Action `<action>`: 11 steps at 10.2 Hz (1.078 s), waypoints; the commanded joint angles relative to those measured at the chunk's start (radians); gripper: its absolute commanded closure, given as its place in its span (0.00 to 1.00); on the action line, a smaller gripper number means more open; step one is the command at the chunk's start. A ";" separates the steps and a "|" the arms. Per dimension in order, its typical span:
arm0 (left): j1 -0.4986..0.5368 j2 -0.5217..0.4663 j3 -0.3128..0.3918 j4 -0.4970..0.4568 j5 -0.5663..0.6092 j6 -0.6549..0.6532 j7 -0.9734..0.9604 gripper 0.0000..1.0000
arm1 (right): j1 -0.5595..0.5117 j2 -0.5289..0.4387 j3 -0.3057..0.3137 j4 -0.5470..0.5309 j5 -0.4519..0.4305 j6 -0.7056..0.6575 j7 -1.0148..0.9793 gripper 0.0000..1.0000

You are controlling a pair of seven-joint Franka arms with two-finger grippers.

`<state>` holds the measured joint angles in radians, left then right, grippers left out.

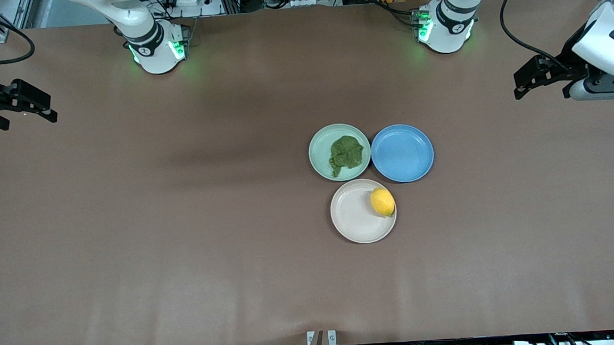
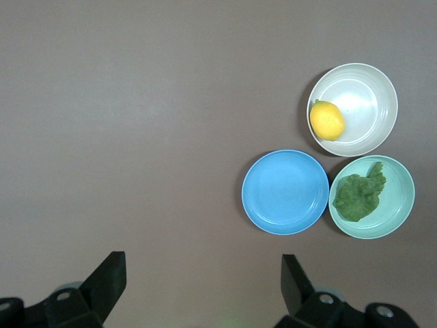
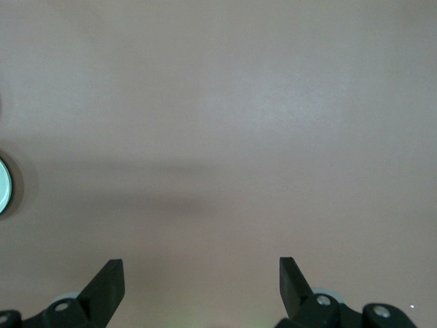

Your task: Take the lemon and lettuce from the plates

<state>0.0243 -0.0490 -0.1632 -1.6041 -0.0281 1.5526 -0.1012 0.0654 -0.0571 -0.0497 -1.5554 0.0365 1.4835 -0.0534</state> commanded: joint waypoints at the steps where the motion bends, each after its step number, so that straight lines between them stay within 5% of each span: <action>1: 0.003 0.006 0.002 0.023 -0.012 -0.020 0.053 0.00 | -0.006 -0.020 0.002 -0.012 -0.021 0.004 -0.005 0.00; 5: -0.003 0.034 0.002 0.027 -0.012 -0.020 0.046 0.00 | -0.006 -0.020 0.007 -0.012 -0.026 0.004 -0.003 0.00; 11: -0.030 0.272 -0.007 0.202 -0.009 -0.022 0.038 0.00 | 0.079 0.046 0.106 -0.018 -0.001 0.082 0.251 0.00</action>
<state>0.0127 0.1357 -0.1714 -1.4946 -0.0282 1.5534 -0.0774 0.1241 -0.0361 0.0424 -1.5695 0.0298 1.5393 0.1329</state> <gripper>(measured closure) 0.000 0.000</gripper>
